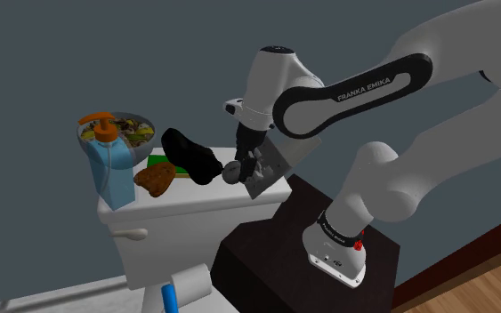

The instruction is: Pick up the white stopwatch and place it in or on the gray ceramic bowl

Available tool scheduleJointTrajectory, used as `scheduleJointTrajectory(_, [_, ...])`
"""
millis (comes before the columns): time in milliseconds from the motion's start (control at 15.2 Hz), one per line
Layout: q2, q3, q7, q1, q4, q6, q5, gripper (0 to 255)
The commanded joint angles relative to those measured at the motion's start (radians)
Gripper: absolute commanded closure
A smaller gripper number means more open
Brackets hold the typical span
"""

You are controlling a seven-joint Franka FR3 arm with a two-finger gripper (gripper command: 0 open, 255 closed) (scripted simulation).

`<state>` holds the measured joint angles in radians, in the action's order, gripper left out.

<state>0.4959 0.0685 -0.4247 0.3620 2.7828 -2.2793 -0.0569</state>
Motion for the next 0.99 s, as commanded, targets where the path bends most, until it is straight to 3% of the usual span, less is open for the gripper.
scheduleJointTrajectory(0, [-0.002, 0.000, 0.000, 0.000, 0.002, -0.004, 0.000, 0])
scheduleJointTrajectory(264, [-0.002, 0.000, 0.000, 0.000, 0.002, -0.004, 0.000, 0])
scheduleJointTrajectory(330, [-0.002, 0.000, 0.000, 0.000, 0.002, -0.004, 0.000, 255])
scheduleJointTrajectory(924, [-0.002, 0.000, 0.000, 0.000, 0.002, -0.004, 0.000, 255])
